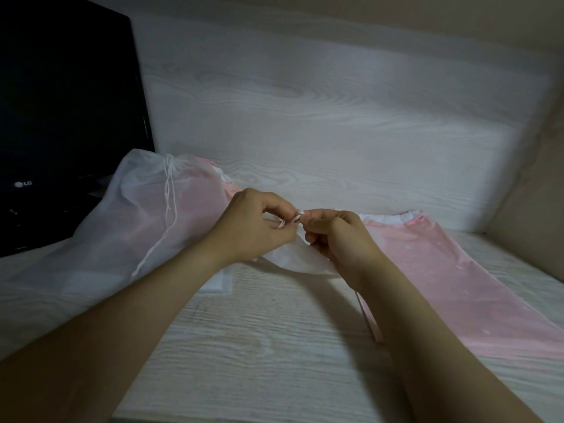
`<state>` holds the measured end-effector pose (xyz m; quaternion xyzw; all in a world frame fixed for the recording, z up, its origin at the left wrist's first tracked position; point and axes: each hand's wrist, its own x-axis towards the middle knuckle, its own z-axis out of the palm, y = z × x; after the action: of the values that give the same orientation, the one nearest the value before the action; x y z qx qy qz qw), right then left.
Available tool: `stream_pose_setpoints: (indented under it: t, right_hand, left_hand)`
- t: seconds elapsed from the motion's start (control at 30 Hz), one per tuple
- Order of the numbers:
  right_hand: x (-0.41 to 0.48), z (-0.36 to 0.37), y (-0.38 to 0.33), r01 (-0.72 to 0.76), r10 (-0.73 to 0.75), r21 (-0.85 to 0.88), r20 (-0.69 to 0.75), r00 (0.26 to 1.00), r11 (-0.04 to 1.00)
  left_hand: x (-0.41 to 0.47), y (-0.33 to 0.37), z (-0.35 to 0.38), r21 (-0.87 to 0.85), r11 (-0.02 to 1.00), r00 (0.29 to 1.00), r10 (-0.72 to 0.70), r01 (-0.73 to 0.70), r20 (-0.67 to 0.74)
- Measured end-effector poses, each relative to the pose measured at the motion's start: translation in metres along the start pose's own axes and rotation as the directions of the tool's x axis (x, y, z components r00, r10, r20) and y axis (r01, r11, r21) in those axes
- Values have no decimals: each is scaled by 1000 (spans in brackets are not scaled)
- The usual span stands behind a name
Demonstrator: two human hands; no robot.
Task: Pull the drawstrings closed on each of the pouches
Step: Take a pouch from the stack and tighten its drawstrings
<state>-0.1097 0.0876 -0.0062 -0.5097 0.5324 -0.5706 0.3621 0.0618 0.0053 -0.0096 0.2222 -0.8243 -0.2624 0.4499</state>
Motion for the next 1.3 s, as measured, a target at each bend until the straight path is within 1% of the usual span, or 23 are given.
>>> stream_pose_setpoints:
  t: [0.1, 0.23, 0.27, 0.33, 0.4, 0.5, 0.6, 0.7, 0.73, 0.77, 0.8, 0.83, 0.9, 0.93, 0.97, 1.0, 1.03, 1.07, 1.13, 1.2, 1.3]
  right_hand:
    - [1, -1, 1, 6, -6, -20, -23, 1000, 1000]
    - [3, -2, 2, 20, -23, -56, -61, 998, 998]
    - [4, -2, 2, 22, -26, -58, -71, 997, 998]
    - [6, -3, 4, 22, -30, -73, -108, 994, 997]
    - [8, -4, 5, 11, -25, -85, -167, 986, 996]
    - [10, -8, 6, -14, -6, -79, -245, 969, 997]
    - [12, -10, 10, -31, -6, -126, -279, 960, 992]
    - [12, -9, 12, -4, -47, -193, -257, 965, 981]
    - [12, -9, 12, 21, -76, -237, -226, 971, 971]
    - [11, -9, 13, 50, -109, -301, -185, 977, 952]
    - [11, -9, 13, 76, -137, -371, -142, 980, 926]
    - [11, -9, 13, 96, -156, -434, -105, 982, 896]
    - [12, -12, 15, 124, -192, -537, -72, 979, 834]
    - [13, -13, 16, 132, -218, -596, -74, 973, 792]
    - [13, -16, 17, 131, -242, -651, -84, 967, 748]
    - [14, -18, 18, 119, -260, -689, -104, 960, 715]
    - [14, -20, 18, 98, -265, -708, -130, 955, 699]
    - [14, -22, 18, 70, -260, -717, -159, 952, 694]
    - [15, -23, 20, 19, -231, -726, -194, 953, 688]
    - [15, -21, 22, -24, -194, -750, -201, 960, 661]
    - [14, -19, 23, -114, -132, -797, -236, 963, 594]
  left_hand:
    - [2, -2, -2, 0, 1000, 1000, -13, 13, 14]
    - [7, -6, -3, -11, 998, 998, -54, 54, -16]
    - [9, -7, -3, -29, 996, 996, -87, 87, -19]
    - [11, -5, -4, -171, 967, 980, -196, 191, -16]
    - [14, -1, -9, -370, 886, 950, -311, 280, -27]
    - [16, 7, -19, -598, 744, 914, -403, 296, -50]
    - [18, 13, -27, -808, 516, 853, -521, 284, -33]
    - [21, 12, -32, -920, 295, 802, -597, 259, 34]
    - [22, 10, -32, -934, 248, 788, -613, 256, 53]
    - [23, 9, -31, -939, 231, 778, -626, 254, 57]
    - [25, 8, -31, -933, 255, 769, -638, 253, 34]
    - [26, 6, -30, -912, 325, 761, -648, 252, -21]
    - [27, 1, -30, -795, 549, 749, -633, 258, -195]
    - [26, 0, -32, -693, 666, 737, -609, 276, -292]
    - [25, -3, -34, -549, 777, 722, -567, 308, -397]
    - [23, -7, -36, -374, 861, 708, -501, 346, -497]
    - [21, -10, -38, -200, 899, 705, -430, 389, -564]
    - [19, -13, -39, -66, 904, 713, -377, 423, -592]
    - [16, -17, -38, 98, 893, 753, -307, 440, -582]
    - [14, -20, -34, 235, 864, 796, -261, 444, -546]
    - [9, -25, -29, 380, 827, 852, -206, 415, -481]
